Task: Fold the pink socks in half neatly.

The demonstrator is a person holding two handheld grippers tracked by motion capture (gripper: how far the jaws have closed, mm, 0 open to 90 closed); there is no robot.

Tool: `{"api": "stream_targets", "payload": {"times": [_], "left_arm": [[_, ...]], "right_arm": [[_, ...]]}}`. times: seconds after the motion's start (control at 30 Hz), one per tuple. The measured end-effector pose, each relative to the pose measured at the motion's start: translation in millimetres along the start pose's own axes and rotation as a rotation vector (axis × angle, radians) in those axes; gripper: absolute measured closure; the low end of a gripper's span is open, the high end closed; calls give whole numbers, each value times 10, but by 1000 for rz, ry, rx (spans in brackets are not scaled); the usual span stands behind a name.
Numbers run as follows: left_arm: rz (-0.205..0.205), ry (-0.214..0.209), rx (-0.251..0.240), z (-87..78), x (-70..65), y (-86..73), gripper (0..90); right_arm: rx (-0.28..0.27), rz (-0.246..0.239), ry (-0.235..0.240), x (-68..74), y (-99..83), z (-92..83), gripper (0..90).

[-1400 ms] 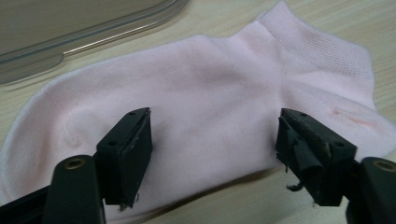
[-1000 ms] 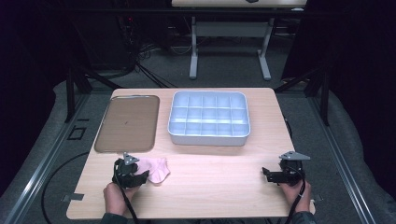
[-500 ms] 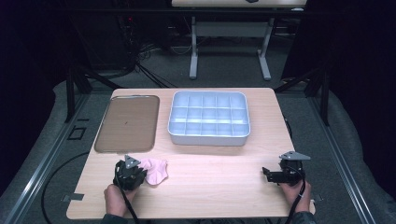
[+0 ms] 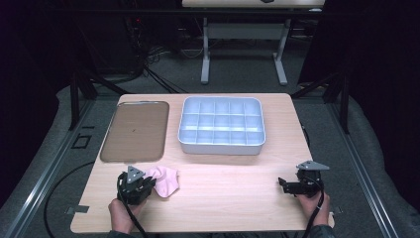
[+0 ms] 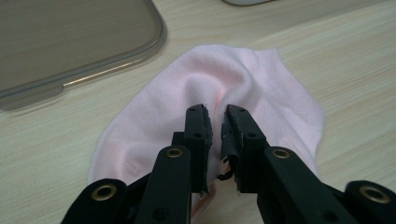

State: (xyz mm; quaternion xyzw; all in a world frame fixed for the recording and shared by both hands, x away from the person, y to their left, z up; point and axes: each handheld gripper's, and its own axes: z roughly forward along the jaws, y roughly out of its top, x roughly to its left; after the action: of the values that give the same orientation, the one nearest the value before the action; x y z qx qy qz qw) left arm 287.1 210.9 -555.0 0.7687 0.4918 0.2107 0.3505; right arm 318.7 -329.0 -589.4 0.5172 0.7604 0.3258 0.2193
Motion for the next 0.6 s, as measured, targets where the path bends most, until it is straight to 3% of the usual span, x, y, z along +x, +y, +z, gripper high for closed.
{"api": "stream_targets", "payload": {"times": [0.43,0.6], "left_arm": [[32,-66,-82,-235,-210,214,786],[60,-87,-122,-346,-357,326,785]], "right_arm": [[0,1,-2,0,0,0,45],[0,1,-2,0,0,0,45]]}}
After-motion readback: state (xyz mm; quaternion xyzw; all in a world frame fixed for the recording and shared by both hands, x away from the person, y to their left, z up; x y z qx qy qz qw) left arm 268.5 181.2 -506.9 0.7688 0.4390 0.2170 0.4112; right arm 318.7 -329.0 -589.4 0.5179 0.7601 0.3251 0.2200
